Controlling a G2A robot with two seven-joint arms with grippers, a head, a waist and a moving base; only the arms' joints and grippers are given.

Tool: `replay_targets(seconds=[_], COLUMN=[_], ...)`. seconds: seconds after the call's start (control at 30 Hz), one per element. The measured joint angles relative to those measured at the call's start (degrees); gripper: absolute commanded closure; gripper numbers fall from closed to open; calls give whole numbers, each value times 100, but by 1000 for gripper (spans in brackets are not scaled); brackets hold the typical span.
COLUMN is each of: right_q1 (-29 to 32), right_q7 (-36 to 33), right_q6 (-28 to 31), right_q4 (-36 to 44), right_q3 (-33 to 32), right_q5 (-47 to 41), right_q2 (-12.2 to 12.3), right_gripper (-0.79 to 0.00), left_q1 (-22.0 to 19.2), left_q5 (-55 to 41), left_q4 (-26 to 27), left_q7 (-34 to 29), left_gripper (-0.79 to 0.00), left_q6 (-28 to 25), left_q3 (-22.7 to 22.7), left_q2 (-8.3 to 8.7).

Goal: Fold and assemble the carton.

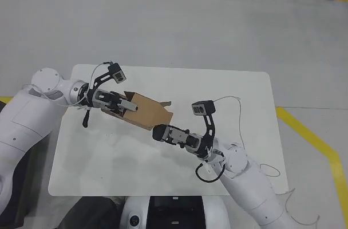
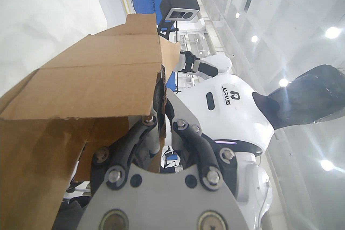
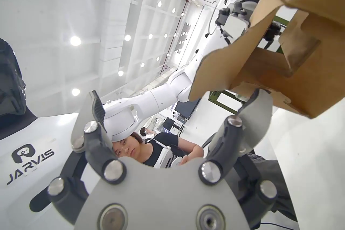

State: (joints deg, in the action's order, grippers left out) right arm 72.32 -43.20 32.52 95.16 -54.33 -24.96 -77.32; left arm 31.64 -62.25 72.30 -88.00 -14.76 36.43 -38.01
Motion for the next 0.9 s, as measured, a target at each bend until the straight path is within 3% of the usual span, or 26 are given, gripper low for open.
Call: replay_targets(seconds=[0.53,0.9], right_q1=[-162,172], right_q7=[-93,-105], right_q6=[87,257], right_q4=[-173,49], right_q3=[180,-379], right_q5=[-218,-333], right_q2=[-44,81], right_gripper=[-785,-785], left_q1=[51,-47], left_q5=[-396,-498], left_q4=[368,156], left_q7=[0,0], left_gripper=[0,0], left_q6=[486,503], left_q3=[-118,-203], left_q2=[95,138])
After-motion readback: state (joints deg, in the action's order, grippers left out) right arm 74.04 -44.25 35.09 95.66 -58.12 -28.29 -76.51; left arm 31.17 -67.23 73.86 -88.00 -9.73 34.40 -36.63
